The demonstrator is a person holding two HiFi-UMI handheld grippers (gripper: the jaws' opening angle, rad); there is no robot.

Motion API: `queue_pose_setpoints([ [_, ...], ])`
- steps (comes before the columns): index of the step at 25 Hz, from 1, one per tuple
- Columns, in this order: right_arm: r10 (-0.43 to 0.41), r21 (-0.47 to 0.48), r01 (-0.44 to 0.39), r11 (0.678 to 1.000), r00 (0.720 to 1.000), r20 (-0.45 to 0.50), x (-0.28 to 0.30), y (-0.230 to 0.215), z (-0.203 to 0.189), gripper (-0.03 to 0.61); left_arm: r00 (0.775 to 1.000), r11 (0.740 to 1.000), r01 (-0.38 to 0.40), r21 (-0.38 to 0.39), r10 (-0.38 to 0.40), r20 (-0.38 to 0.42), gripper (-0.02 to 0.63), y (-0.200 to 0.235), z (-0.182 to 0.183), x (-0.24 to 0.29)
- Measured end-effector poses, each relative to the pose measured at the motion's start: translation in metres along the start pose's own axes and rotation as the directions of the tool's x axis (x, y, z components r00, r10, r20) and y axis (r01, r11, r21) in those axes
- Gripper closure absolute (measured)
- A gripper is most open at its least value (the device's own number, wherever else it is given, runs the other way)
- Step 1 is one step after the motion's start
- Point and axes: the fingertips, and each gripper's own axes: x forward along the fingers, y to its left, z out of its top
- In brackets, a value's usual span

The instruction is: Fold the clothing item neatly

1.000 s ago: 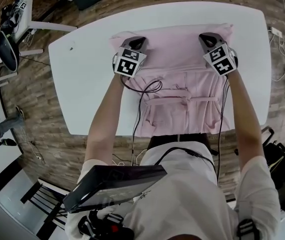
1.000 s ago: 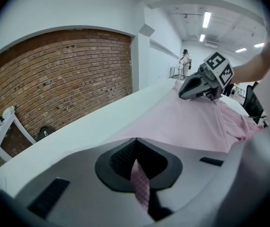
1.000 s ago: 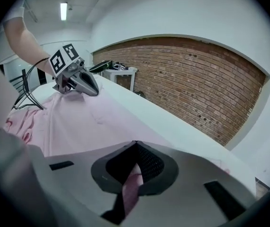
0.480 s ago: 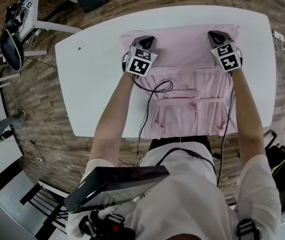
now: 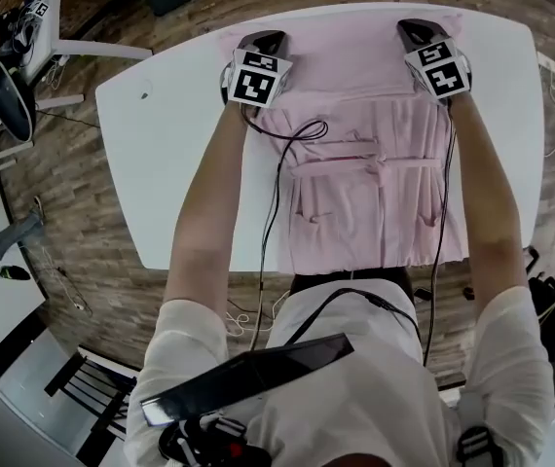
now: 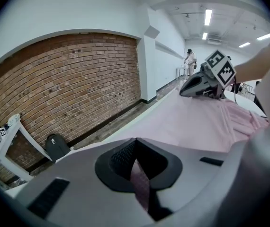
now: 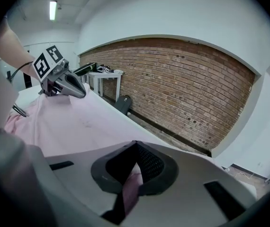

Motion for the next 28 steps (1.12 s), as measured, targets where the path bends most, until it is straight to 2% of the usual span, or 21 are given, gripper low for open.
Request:
queue_pose_setpoints([
  [13,-0.008,0.005,0.008,1.000,1.000,0.007,0.006,-0.005,0.008,0.575,0.999,1.000,-0.023,0.009,0.023,0.024,0.612,0.010,0.006,0.004],
  [15,-0.010,0.016,0.010,1.000,1.000,0.003,0.009,-0.004,0.007,0.575,0.998,0.998,-0.053,0.031,0.052,0.033,0.611,0.014,0.005,0.000],
  [18,0.005,0.025,-0.006,1.000,1.000,0.022,0.002,0.000,0.009,0.574,0.989,0.990,-0.137,0.035,0.134,0.066,0.609,0.024,0.009,-0.015],
  [19,0.006,0.031,-0.007,0.999,0.999,0.040,-0.005,0.000,0.011,0.574,0.987,0.989,-0.142,0.031,0.139,0.076,0.588,0.025,0.014,-0.023],
  [23,0.000,0.075,-0.007,0.997,0.996,0.091,-0.044,0.011,0.011,0.574,0.989,0.997,-0.081,0.018,0.078,0.125,0.575,0.005,0.025,-0.070],
  [28,0.005,0.113,-0.025,0.993,0.985,0.175,-0.117,0.051,0.027,0.574,0.977,0.999,-0.005,-0.051,0.016,0.213,0.577,-0.032,0.025,-0.129],
])
